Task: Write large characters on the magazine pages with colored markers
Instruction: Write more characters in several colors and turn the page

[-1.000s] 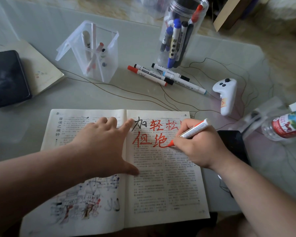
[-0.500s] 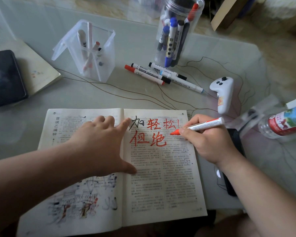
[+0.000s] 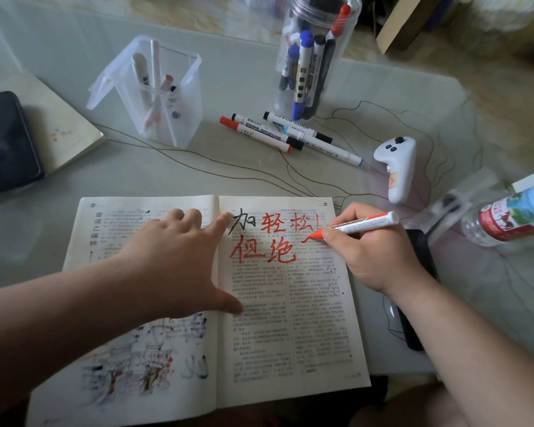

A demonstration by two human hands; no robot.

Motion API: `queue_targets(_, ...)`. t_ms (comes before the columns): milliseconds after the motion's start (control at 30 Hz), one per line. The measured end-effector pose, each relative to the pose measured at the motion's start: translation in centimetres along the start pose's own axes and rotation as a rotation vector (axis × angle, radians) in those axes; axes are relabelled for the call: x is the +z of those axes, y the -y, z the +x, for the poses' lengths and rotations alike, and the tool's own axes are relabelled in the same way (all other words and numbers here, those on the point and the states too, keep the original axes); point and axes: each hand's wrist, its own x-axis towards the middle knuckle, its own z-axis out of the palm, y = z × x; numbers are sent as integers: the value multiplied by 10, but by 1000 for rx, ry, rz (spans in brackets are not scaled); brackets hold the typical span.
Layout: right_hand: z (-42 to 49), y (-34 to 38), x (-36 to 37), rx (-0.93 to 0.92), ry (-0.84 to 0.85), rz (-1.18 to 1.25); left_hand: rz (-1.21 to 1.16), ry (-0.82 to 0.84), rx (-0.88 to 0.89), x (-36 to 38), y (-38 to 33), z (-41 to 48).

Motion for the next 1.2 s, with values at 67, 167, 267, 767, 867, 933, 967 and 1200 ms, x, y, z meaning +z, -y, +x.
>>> queue_targets(67, -1, 1, 0, 1, 2, 5, 0, 2, -1, 0, 0, 0)
queue_targets(167, -2, 3, 1, 24, 56, 43, 3, 1, -2, 0, 0, 1)
queue_targets(267, -7, 8, 4, 51, 184, 71, 1, 3, -2, 0, 1, 0)
queue_targets(767, -2, 5, -1, 30, 109, 75, 0, -2, -1, 0, 0, 1)
queue_targets(867, -3, 7, 0, 77, 162, 57, -9, -7, 0, 1, 0, 1)
queue_targets(933, -2, 8, -1, 77, 167, 61, -10, -9, 1, 1, 0, 1)
queue_targets(967, -1, 8, -1, 66, 145, 66, -9, -10, 3, 1, 0, 1)
queue_targets(1200, 2, 5, -1, 66, 84, 64, -25, -16, 7, 1, 1, 0)
